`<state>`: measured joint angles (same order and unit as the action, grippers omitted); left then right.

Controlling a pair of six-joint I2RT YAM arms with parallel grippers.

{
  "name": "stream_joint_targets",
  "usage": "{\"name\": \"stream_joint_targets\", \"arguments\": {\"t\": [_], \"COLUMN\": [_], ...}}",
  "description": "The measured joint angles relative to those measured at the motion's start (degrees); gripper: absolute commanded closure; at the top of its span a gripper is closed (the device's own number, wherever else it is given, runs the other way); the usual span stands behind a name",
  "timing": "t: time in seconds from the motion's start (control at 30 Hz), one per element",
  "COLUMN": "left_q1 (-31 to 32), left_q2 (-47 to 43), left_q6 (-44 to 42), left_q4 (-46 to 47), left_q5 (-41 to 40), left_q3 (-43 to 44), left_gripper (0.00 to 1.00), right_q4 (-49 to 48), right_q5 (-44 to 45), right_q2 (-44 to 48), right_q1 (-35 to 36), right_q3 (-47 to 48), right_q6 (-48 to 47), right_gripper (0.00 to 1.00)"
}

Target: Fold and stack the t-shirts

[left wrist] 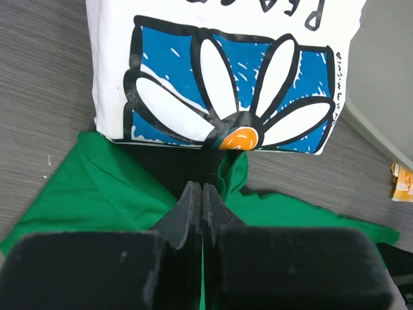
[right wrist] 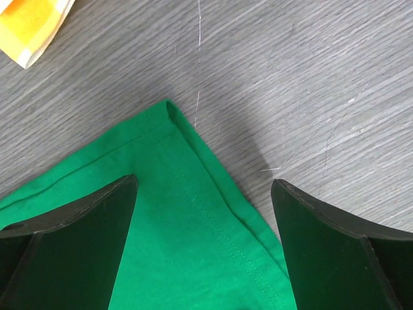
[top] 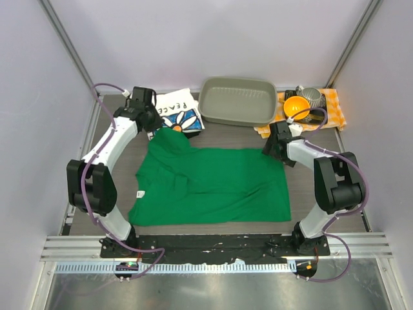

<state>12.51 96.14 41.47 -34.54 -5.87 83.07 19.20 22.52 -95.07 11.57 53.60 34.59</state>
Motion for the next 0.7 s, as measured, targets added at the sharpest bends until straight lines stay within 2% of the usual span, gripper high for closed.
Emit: {"name": "stream_joint_targets", "arguments": {"t": [0.4,0.5,0.53,0.7], "left_q1": [0.0,0.0,0.0,-0.1], "left_q2": [0.0,0.0,0.0,0.0], "left_q6": [-0.2,-0.2,-0.2,-0.4], "left_q4": [0.0,0.0,0.0,0.0], "left_q5": [1.0,1.0,1.0,1.0], "left_q3": [-0.1,-0.2,-0.3,-1.2], "left_gripper": [1.0,1.0,1.0,1.0], "right_q4": [-2.4,-2.6,-2.6,-3.7], "right_q5": [-0.2,-0.2,-0.3,-0.6], "right_q2": [-4.0,-4.9,-5.3,-6.0], "right_q1": [-0.4,-0.4,-0.5,-0.4], "right_q3": [3.4,3.7,3.9,4.4], "right_q6": [0.0,0.0,0.0,0.1], "right_gripper": [0.18,0.28,0.34,0.49]}}
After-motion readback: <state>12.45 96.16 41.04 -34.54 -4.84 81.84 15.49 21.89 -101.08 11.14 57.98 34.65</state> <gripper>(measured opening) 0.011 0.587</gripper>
